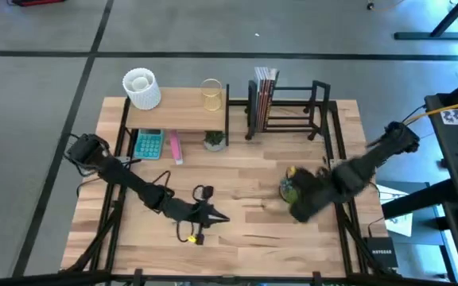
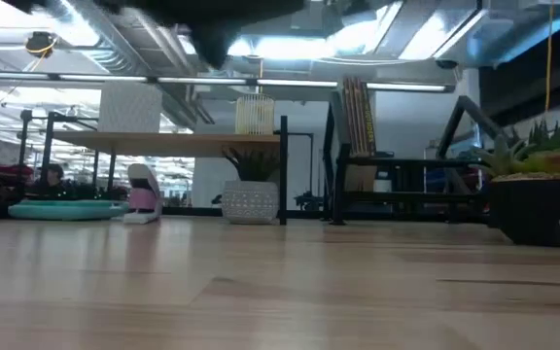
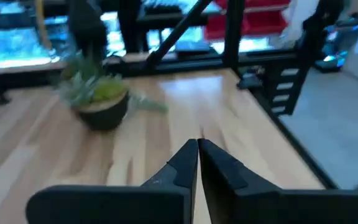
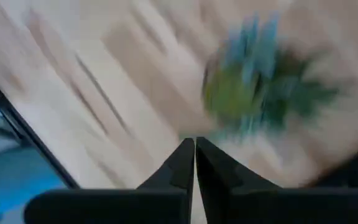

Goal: Stock shelves
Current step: Put the black plant vase on the shelf

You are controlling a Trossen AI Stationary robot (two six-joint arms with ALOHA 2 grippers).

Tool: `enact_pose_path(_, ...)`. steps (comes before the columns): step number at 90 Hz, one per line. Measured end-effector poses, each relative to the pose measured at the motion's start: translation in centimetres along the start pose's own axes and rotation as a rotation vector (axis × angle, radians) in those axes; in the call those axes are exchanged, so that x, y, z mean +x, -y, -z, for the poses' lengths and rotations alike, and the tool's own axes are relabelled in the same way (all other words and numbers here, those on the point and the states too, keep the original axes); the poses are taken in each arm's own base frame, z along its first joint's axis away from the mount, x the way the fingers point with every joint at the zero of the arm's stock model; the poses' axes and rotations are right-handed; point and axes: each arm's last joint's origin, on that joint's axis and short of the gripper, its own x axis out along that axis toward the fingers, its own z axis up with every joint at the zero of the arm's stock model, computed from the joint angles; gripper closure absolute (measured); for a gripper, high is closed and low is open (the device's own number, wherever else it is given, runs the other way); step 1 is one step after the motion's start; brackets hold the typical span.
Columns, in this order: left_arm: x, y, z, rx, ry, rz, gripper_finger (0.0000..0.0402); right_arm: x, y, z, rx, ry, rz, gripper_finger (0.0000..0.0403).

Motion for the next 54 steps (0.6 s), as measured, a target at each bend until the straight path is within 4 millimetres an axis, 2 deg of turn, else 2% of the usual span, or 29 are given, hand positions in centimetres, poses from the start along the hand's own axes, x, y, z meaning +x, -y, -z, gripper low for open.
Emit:
enact_pose_path(11,3.8,-0.5,0.1,0.075,-0.070,0.042,0.0400,3.1,-0.8,2.8,0.016,-0.065,0.051,0.0340)
enact_pose_path(24,7.4,-2.0,0.6,0.162,-0.180,0.044,0.0384,6.7,-0.9,4.4,-0.005,-0.098,0.092,0.0249)
enact_pose_path(40,9.5,-5.7,1.1,0.234,-0.294,0.005,0.0304,9.8,1.0,4.7,-0.040,-0.108,0.208,0.0143)
enact_pose_path(54,10.1,-10.2,0.8,0.192,-0.274,0.017,0.0223,11.9,2.5,3.9,-0.071,-0.108,0.274,0.0103)
